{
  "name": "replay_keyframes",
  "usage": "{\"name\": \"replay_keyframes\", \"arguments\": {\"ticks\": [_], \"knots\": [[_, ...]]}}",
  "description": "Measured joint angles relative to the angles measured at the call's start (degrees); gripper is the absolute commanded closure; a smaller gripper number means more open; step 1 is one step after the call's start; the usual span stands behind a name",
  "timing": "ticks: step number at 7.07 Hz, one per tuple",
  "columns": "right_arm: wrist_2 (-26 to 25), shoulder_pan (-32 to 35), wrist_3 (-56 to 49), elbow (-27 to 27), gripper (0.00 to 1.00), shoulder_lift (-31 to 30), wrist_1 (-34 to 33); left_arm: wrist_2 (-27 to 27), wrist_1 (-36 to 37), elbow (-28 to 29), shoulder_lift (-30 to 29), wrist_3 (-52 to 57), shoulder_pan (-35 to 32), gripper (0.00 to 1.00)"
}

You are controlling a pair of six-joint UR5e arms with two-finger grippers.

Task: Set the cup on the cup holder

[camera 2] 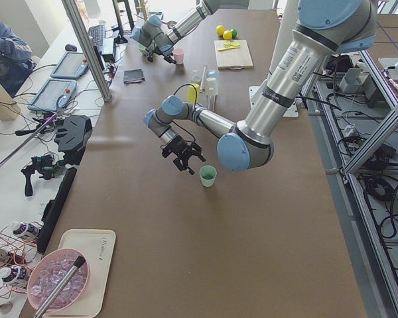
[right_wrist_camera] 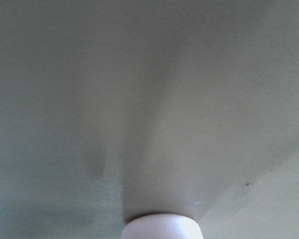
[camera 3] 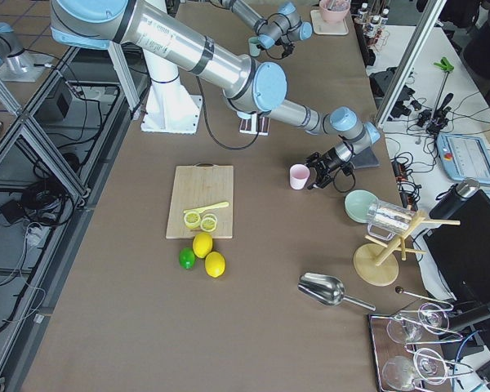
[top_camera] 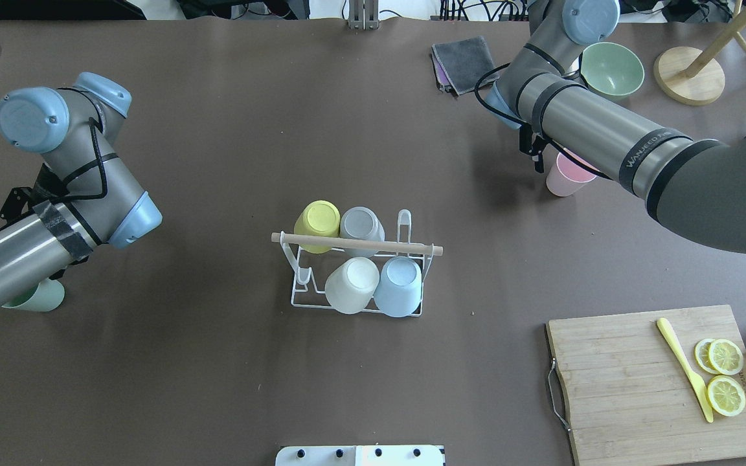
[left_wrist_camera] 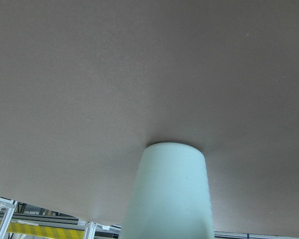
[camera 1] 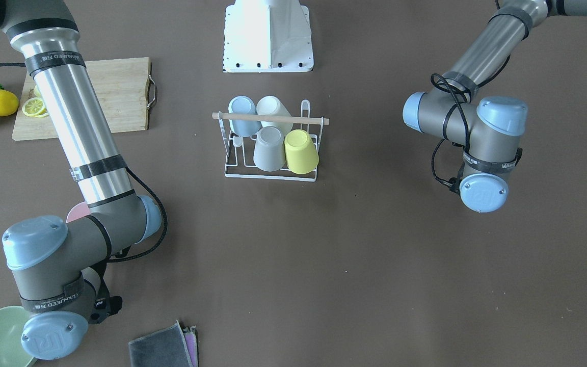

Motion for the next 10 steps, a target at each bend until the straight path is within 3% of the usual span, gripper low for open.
{"name": "replay_keyframes", "arguments": {"ticks": [4, 5, 6, 7, 8, 10], "knots": [[-0.15, -0.23, -4.07, -2.65, 0.0, 0.17, -0.72, 4.2, 2.07, 0.09, 0.65, 3.96, 1.61, 0.02], [-0.16, -0.4, -3.99, -2.71, 0.05, 0.22, -0.72, 5.22, 2.19, 0.18, 0.73, 4.46, 2.03, 0.02], [-0.16, -0.52, -3.97, -2.73, 0.38, 0.29, -0.73, 6.42, 2.23, 0.24, 0.79, 4.93, 2.65, 0.02], [-0.16, -0.54, -4.11, -2.77, 0.87, 0.41, -0.73, 7.04, 2.24, 0.29, 0.82, 5.18, 3.16, 0.02], [-0.28, -0.53, -4.3, -2.81, 1.0, 0.61, -0.73, 7.28, 2.31, 0.31, 0.84, 5.22, 3.76, 0.02], [-0.74, -0.33, -4.51, -2.92, 1.0, 1.07, -1.09, 7.39, 3.03, 0.35, 0.9, 5.15, 4.52, 0.02]]}}
